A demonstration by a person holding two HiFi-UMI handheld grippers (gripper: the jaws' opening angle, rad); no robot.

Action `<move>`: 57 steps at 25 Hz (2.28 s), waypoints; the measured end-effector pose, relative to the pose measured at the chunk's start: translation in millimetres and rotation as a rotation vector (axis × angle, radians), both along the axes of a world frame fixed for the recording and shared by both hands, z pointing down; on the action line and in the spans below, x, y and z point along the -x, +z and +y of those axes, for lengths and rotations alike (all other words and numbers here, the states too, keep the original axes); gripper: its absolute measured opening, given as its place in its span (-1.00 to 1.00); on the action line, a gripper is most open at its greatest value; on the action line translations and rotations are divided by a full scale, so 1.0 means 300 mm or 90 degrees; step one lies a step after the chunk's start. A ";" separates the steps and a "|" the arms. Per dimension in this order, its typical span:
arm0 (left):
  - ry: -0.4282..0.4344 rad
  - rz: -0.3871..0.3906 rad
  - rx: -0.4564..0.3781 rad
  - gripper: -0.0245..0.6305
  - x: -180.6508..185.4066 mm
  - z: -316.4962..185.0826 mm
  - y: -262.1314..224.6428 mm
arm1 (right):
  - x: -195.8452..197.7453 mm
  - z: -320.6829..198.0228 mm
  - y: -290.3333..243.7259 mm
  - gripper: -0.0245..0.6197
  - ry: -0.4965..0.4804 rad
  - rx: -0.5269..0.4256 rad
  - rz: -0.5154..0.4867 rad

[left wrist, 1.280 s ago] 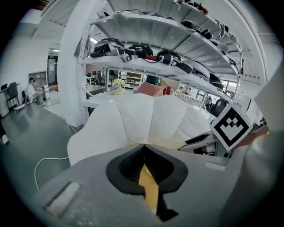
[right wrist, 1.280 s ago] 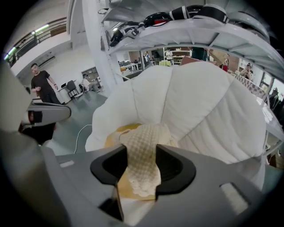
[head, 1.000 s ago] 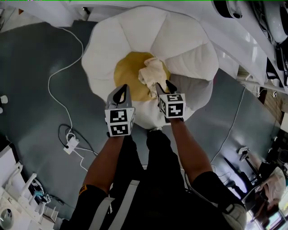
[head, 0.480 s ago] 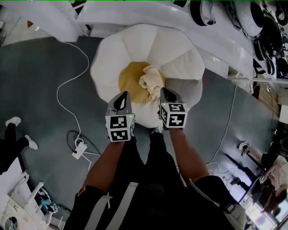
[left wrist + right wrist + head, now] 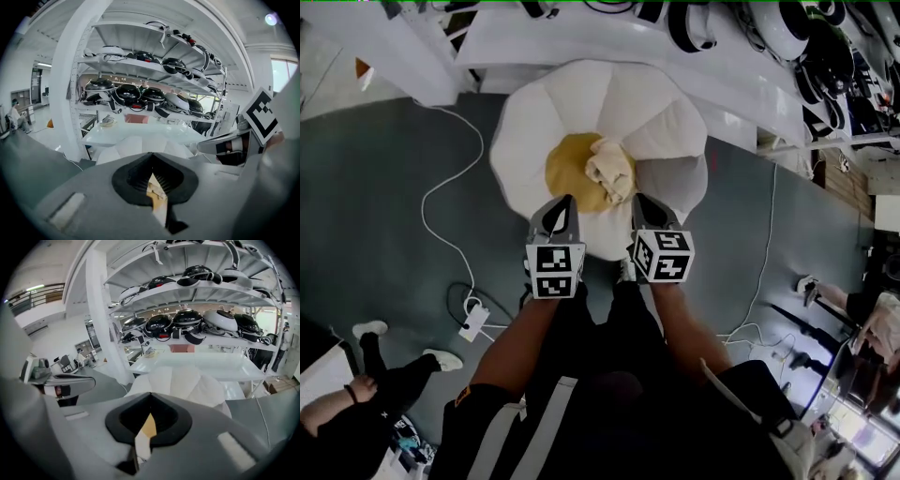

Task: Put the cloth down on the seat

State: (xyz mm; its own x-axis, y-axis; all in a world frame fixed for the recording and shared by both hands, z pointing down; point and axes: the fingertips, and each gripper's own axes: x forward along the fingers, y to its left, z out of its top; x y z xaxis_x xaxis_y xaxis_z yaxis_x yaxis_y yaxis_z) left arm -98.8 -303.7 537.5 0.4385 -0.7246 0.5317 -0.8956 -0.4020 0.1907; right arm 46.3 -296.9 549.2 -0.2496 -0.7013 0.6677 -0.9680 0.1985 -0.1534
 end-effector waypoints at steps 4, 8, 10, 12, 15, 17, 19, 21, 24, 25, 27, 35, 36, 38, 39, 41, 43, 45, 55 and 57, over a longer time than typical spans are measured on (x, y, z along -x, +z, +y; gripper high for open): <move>0.009 -0.001 -0.006 -0.92 -0.008 0.074 -0.043 | 0.012 0.088 -0.036 -0.92 -0.018 0.002 0.009; 0.001 0.002 -0.016 -0.93 -0.022 0.147 -0.093 | -0.002 0.143 -0.095 -0.92 -0.042 -0.021 0.014; -0.003 0.008 -0.023 -0.92 -0.041 0.194 -0.127 | -0.015 0.186 -0.128 -0.92 -0.057 -0.033 0.012; -0.006 0.010 -0.029 -0.93 -0.060 0.244 -0.166 | -0.028 0.233 -0.162 -0.92 -0.071 -0.045 0.008; -0.006 0.015 -0.041 -0.93 -0.113 0.319 -0.229 | -0.068 0.310 -0.222 -0.92 -0.078 -0.064 0.000; -0.002 0.016 -0.051 -0.92 -0.166 0.383 -0.273 | -0.106 0.376 -0.263 -0.92 -0.081 -0.076 -0.006; 0.000 0.017 -0.063 -0.93 -0.218 0.447 -0.319 | -0.144 0.441 -0.303 -0.92 -0.086 -0.089 -0.012; 0.001 0.019 -0.075 -0.93 -0.261 0.510 -0.365 | -0.180 0.505 -0.345 -0.92 -0.089 -0.103 -0.018; -0.004 0.022 -0.093 -0.93 -0.320 0.602 -0.432 | -0.238 0.591 -0.408 -0.92 -0.093 -0.127 -0.019; -0.006 0.023 -0.099 -0.93 -0.341 0.634 -0.456 | -0.260 0.617 -0.428 -0.92 -0.094 -0.134 -0.019; -0.009 0.023 -0.112 -0.93 -0.385 0.705 -0.499 | -0.305 0.676 -0.463 -0.92 -0.096 -0.145 -0.021; -0.027 0.040 -0.136 -0.92 -0.485 0.937 -0.610 | -0.397 0.891 -0.577 -0.92 -0.126 -0.176 -0.026; -0.024 0.040 -0.141 -0.92 -0.497 0.964 -0.624 | -0.406 0.915 -0.593 -0.92 -0.128 -0.184 -0.025; -0.007 0.040 -0.148 -0.92 -0.525 1.011 -0.650 | -0.428 0.959 -0.623 -0.92 -0.123 -0.197 -0.027; 0.003 0.041 -0.150 -0.92 -0.536 1.029 -0.661 | -0.438 0.978 -0.636 -0.92 -0.116 -0.199 -0.030; 0.023 0.041 -0.151 -0.92 -0.545 1.057 -0.678 | -0.447 1.010 -0.655 -0.92 -0.102 -0.198 -0.036; 0.040 0.039 -0.152 -0.92 -0.549 1.081 -0.689 | -0.445 1.033 -0.669 -0.92 -0.094 -0.202 -0.039; 0.056 0.035 -0.154 -0.92 -0.557 1.106 -0.699 | -0.441 1.060 -0.681 -0.92 -0.090 -0.206 -0.042; 0.120 0.031 -0.186 -0.92 -0.495 1.141 -0.761 | -0.358 1.149 -0.723 -0.92 -0.042 -0.209 -0.028; 0.133 0.034 -0.191 -0.92 -0.482 1.143 -0.762 | -0.347 1.157 -0.731 -0.92 -0.028 -0.214 -0.028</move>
State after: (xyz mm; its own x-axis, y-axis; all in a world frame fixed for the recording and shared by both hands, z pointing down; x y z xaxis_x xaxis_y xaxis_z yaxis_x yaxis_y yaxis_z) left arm 45.7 39.2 308.8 0.6150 -0.7368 0.2811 -0.7802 -0.6202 0.0813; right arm 150.4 50.1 329.9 -0.3081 -0.8681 0.3891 -0.9513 0.2862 -0.1146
